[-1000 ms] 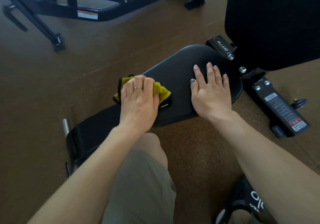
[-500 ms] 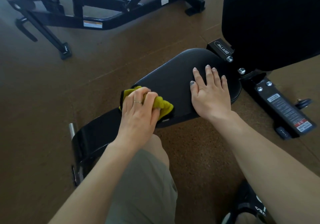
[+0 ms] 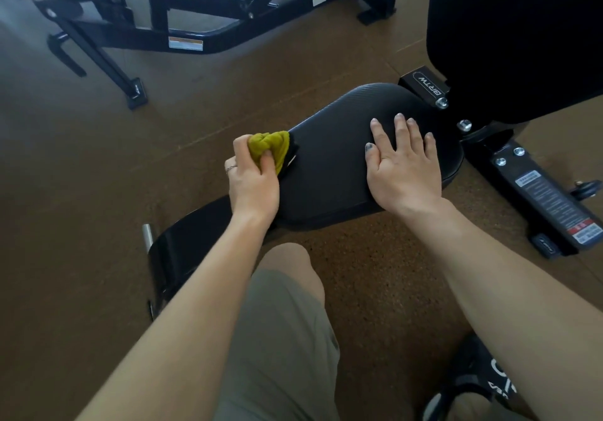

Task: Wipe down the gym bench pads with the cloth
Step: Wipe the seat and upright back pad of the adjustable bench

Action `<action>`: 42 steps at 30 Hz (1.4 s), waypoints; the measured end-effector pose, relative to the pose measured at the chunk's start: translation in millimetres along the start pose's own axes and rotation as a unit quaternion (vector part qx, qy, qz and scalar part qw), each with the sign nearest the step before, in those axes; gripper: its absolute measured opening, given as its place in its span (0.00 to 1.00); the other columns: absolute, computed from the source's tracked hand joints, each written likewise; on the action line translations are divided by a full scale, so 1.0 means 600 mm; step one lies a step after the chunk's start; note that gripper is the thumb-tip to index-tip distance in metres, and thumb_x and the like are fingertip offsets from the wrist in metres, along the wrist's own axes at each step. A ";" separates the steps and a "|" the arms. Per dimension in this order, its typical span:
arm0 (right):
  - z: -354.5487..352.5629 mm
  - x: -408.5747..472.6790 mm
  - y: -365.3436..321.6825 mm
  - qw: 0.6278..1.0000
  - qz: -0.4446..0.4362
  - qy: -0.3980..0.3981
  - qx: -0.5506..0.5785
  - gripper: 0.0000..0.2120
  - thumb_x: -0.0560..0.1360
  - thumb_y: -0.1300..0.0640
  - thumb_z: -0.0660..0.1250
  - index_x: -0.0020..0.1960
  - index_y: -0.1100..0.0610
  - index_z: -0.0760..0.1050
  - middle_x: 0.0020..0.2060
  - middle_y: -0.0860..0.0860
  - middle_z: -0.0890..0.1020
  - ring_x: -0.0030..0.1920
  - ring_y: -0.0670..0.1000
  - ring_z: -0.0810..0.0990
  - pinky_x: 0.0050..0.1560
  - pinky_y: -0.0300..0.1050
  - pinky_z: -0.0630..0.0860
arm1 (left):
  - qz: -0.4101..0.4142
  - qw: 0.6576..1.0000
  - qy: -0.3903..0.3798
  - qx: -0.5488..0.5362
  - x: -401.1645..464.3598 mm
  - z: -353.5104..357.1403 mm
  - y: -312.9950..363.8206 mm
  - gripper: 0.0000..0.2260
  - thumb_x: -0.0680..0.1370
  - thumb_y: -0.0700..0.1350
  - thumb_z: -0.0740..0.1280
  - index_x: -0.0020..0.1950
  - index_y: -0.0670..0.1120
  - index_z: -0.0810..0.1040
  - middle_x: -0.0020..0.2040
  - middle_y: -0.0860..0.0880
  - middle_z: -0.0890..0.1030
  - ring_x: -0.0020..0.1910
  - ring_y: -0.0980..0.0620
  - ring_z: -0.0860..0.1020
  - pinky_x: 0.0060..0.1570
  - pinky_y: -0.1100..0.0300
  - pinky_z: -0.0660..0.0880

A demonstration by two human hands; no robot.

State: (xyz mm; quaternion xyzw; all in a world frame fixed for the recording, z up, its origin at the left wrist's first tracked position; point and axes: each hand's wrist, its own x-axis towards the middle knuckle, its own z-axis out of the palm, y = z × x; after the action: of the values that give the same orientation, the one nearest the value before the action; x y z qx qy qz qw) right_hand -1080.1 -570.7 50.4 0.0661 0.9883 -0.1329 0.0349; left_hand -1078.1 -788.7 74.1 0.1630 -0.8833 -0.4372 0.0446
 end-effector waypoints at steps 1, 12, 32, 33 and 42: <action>0.000 0.000 -0.001 1.000 -0.001 -0.002 0.000 0.27 0.86 0.42 0.39 0.84 0.45 0.46 0.84 0.55 0.46 0.84 0.55 0.42 0.82 0.58 0.39 | -0.010 1.000 0.020 -0.021 -0.008 0.005 0.000 0.11 0.86 0.52 0.57 0.67 0.52 0.67 0.64 0.45 0.67 0.51 0.52 0.73 0.48 0.60 0.69; -0.001 -0.002 -0.003 1.000 -0.001 0.001 -0.007 0.27 0.86 0.43 0.40 0.84 0.45 0.46 0.84 0.56 0.47 0.84 0.56 0.42 0.82 0.59 0.41 | 0.065 0.987 0.137 0.047 -0.196 0.078 -0.032 0.11 0.83 0.44 0.59 0.63 0.40 0.70 0.70 0.37 0.65 0.63 0.39 0.68 0.58 0.60 0.65; -0.008 0.001 0.003 0.999 -0.006 -0.031 0.016 0.27 0.86 0.43 0.40 0.84 0.45 0.44 0.84 0.54 0.44 0.83 0.54 0.40 0.82 0.58 0.38 | 0.087 0.912 -0.115 0.384 0.097 0.068 0.094 0.22 0.86 0.50 0.51 0.77 0.42 0.56 0.75 0.38 0.61 0.71 0.36 0.63 0.68 0.43 0.64; -0.008 0.001 0.003 0.999 -0.006 -0.040 0.021 0.27 0.86 0.43 0.40 0.84 0.44 0.44 0.84 0.54 0.44 0.83 0.54 0.40 0.82 0.58 0.38 | 0.101 0.905 -0.119 0.396 0.090 0.067 0.094 0.21 0.86 0.50 0.51 0.77 0.42 0.56 0.75 0.37 0.61 0.70 0.36 0.64 0.67 0.43 0.64; -0.072 0.037 0.067 0.945 0.213 0.094 0.231 0.20 0.85 0.47 0.54 0.72 0.53 0.72 0.69 0.57 0.75 0.69 0.61 0.73 0.69 0.58 0.67 | 0.364 0.852 -0.109 0.361 -0.024 0.090 0.055 0.15 0.84 0.51 0.59 0.65 0.42 0.70 0.63 0.39 0.72 0.59 0.38 0.71 0.63 0.43 0.70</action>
State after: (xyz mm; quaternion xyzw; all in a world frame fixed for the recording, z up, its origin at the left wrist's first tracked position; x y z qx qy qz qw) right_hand -1098.9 -518.2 79.8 0.2931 0.8923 -0.3401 -0.0468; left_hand -1084.6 -724.4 67.7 -0.2139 -0.9744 -0.0554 0.0420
